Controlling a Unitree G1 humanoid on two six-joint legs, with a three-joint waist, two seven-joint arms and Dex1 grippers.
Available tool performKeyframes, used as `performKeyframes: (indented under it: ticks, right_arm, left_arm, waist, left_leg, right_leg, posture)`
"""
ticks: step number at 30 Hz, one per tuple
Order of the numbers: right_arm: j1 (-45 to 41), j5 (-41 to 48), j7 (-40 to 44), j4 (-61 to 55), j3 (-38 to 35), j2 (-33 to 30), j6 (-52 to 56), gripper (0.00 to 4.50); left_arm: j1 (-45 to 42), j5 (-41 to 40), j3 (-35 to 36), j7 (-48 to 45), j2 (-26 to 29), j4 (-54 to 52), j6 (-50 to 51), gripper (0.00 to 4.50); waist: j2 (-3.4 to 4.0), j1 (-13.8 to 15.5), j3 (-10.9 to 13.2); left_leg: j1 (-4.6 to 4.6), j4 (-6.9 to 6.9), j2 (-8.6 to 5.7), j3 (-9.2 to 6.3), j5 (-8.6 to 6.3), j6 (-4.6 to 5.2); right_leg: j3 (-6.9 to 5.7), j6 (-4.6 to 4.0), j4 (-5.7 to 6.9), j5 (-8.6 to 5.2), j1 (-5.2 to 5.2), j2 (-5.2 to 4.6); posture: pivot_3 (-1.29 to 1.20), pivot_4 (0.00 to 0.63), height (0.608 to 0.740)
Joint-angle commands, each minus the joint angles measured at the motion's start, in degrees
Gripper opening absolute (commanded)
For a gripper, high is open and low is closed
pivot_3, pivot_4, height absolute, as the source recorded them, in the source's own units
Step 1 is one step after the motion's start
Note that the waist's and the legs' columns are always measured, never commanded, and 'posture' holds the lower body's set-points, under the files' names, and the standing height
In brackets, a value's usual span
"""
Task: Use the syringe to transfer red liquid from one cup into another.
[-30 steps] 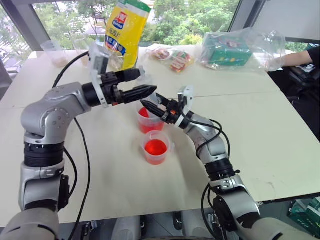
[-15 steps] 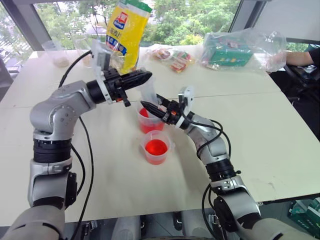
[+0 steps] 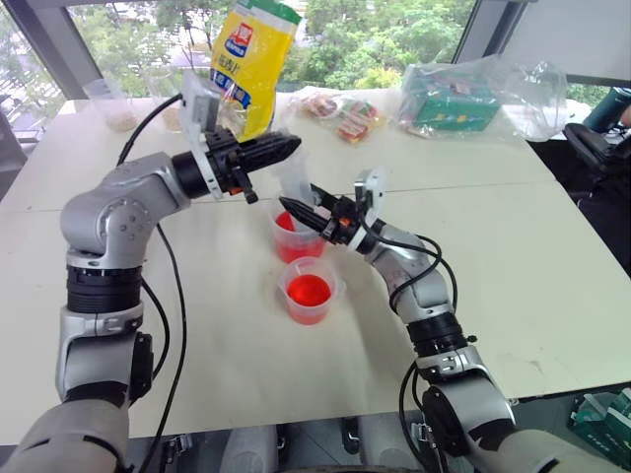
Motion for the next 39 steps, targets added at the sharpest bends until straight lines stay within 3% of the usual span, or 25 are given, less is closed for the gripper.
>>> performKeyframes:
  ticks: [1,39]
  right_arm:
    - [0.92,-0.46,3.20,-1.05,3.62,0.25,0.98,1.39]
    - [0.88,-0.24,3.62,-1.49,4.33,0.63,1.48,1.39]
  left_arm:
    - [-4.91,0.88,4.34,1.93,1.18,-0.30,-4.27,0.05]
    - [-7.91,0.97,5.66,2.16,2.08,1.51,-5.89,0.05]
  waist:
    - [0.00,0.00,0.00]
    - [0.00,0.00,0.00]
  left_leg:
    - [0.00,0.00,0.00,0.00,0.00,0.00]
    - [0.00,0.00,0.00,0.00,0.00,0.00]
  right_leg:
    - [0.00,0.00,0.00,0.00,0.00,0.00]
    - [0.00,0.00,0.00,0.00,0.00,0.00]
  posture:
    - [0.00,0.150,0.740]
    - [0.00,0.150,0.740]
